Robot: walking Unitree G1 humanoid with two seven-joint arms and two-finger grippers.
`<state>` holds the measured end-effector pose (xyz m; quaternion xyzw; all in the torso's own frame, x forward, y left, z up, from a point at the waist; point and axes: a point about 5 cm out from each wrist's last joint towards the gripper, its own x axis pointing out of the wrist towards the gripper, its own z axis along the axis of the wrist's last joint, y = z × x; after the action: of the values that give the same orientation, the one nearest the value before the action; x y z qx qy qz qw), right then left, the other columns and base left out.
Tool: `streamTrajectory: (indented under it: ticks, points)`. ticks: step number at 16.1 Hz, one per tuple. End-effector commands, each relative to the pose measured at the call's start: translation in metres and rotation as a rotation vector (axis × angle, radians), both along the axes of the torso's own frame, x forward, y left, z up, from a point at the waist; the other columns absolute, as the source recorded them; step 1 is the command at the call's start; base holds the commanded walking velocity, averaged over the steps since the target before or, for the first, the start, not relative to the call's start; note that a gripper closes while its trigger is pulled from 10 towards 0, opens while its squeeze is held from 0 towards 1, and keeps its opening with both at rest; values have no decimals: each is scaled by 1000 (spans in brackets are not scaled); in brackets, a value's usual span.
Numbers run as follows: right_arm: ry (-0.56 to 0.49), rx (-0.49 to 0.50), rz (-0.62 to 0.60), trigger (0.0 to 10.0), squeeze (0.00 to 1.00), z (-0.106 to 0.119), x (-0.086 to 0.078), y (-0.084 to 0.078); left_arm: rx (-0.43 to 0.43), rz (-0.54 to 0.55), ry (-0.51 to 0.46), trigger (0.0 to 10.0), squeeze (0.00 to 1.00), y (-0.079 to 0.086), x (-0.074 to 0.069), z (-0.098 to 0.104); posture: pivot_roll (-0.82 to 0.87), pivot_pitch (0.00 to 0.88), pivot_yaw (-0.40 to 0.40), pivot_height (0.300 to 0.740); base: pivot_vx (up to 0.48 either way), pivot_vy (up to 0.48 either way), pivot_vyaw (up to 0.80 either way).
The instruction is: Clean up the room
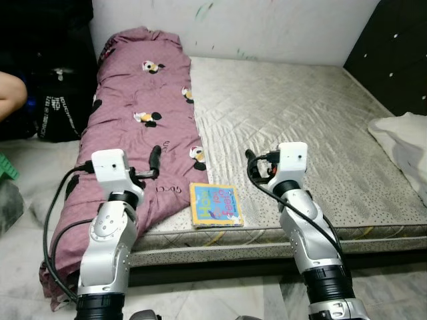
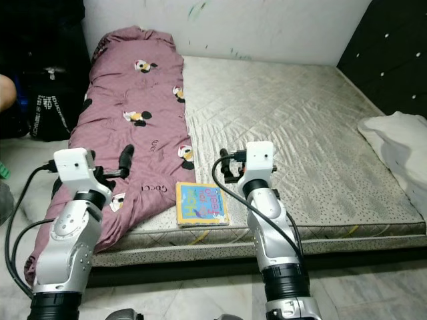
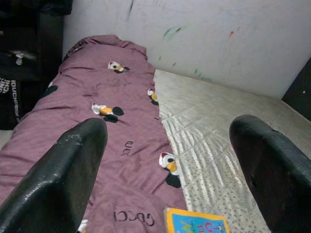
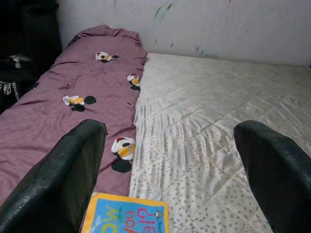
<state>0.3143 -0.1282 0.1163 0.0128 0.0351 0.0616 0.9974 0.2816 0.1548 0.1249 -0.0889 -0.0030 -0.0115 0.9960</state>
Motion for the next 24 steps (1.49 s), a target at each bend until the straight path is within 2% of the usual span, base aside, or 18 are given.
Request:
streamTrajectory:
  ticks: [1, 11, 17, 20, 24]
  points:
    - [-15, -8, -22, 10000, 0, 4, 1, -6, -4, -17, -29, 10000, 0, -4, 0, 6, 14, 0, -94, 740, 337, 0, 0]
    - [-13, -15, -26, 10000, 0, 4, 1, -8, -7, -18, -20, 10000, 0, -5, -1, 5, 12, 0, -95, 740, 374, 0, 0]
    - [-12, -19, -30, 10000, 0, 3, 1, -8, 8, 20, 3, 10000, 0, -4, 0, 2, 13, 0, -95, 740, 0, 0, 0]
    - [-10, -21, -32, 10000, 0, 2, 2, -10, 0, 26, 7, 10000, 0, -4, 0, 0, 17, 0, -93, 740, 0, 0, -800]
    - [-24, -31, -40, 10000, 0, 4, 2, -12, 17, 69, 42, 10000, 0, 2, -3, -7, 5, 0, -87, 740, 0, 0, 0]
